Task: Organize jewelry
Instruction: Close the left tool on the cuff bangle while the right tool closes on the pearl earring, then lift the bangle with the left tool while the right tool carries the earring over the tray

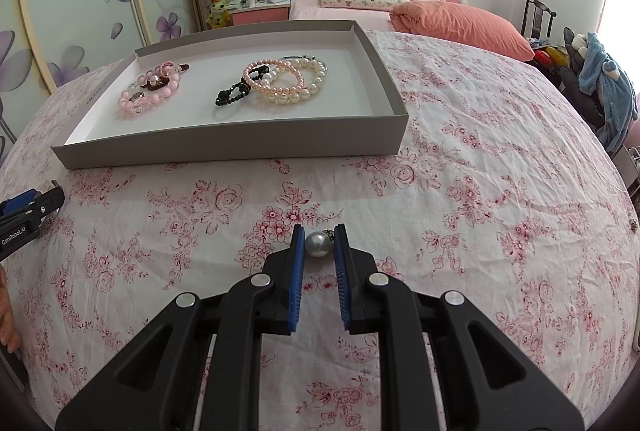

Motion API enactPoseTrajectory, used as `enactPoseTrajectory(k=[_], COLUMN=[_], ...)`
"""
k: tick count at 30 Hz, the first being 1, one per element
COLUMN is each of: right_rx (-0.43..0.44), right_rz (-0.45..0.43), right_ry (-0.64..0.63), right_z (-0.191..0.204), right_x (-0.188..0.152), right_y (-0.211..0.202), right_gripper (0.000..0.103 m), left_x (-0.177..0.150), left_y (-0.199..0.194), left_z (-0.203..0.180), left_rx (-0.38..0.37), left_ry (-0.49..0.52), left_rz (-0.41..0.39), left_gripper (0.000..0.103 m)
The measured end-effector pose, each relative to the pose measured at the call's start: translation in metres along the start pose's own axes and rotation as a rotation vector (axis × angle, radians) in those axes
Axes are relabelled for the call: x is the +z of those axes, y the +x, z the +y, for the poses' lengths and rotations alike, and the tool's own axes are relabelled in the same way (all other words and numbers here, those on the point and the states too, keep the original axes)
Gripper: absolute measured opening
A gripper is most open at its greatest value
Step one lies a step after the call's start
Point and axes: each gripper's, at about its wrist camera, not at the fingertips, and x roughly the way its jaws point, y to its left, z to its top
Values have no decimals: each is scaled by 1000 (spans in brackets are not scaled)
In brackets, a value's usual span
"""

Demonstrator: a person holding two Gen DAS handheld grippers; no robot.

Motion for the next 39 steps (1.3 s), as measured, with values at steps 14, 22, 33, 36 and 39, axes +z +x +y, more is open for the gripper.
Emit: enactPoseTrajectory(k=[14, 22, 33, 36, 39], right_rx=[30, 67, 56, 65, 73], right_rz=[-4, -151, -500, -547, -579], right_ry=[8, 15, -52, -53, -49], right_z=[-1, 2, 21, 24, 26], right_x=[0, 10, 35, 41, 46], right_y=[0, -41, -111, -117, -119], right_gripper=[16, 16, 16, 16, 16], left_x=[1, -4, 17, 22, 25], left_y=[2, -15, -95, -115, -130], left_z=[-2, 6, -13, -23, -32], left_rx=[-7, -35, -44, -32, -31], left_ry=[-4, -35, -2, 21, 37], left_rz=[-2, -26, -325, -424, -496], left_gripper=[65, 65, 65, 65, 65])
